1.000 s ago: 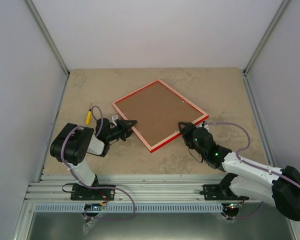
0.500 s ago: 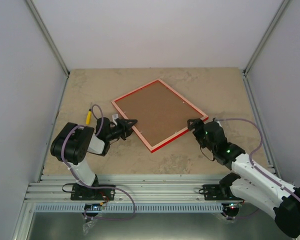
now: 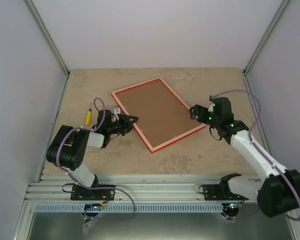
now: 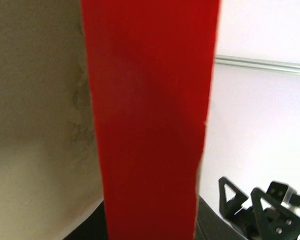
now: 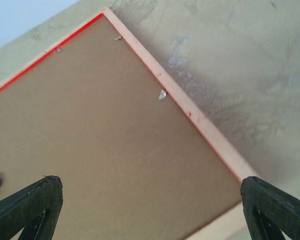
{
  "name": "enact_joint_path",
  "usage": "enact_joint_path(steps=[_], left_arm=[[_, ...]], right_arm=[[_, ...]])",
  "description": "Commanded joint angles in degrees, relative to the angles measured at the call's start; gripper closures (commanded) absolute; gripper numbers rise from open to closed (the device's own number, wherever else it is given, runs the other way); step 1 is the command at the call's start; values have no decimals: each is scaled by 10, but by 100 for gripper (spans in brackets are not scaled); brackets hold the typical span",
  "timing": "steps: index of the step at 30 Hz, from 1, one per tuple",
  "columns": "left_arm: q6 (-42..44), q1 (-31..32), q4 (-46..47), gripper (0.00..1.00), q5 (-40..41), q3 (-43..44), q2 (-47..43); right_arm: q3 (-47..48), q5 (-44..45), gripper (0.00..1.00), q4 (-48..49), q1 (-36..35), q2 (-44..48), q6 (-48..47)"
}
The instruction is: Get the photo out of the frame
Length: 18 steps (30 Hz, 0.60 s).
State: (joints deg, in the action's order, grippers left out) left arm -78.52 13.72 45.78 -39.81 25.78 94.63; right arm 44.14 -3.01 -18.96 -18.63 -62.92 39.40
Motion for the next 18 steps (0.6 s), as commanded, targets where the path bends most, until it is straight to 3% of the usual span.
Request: enact_joint_path(steps=[1, 7, 18], left_arm=[[68, -1, -156, 100, -37, 35, -18], [187, -1, -309, 100, -62, 87, -8], [339, -1, -499, 98, -48, 152, 24]], right_arm=[[46, -91, 2, 8, 41, -81, -150], [91, -139, 2, 19, 62, -203, -193], [112, -163, 2, 25, 64, -327, -230]])
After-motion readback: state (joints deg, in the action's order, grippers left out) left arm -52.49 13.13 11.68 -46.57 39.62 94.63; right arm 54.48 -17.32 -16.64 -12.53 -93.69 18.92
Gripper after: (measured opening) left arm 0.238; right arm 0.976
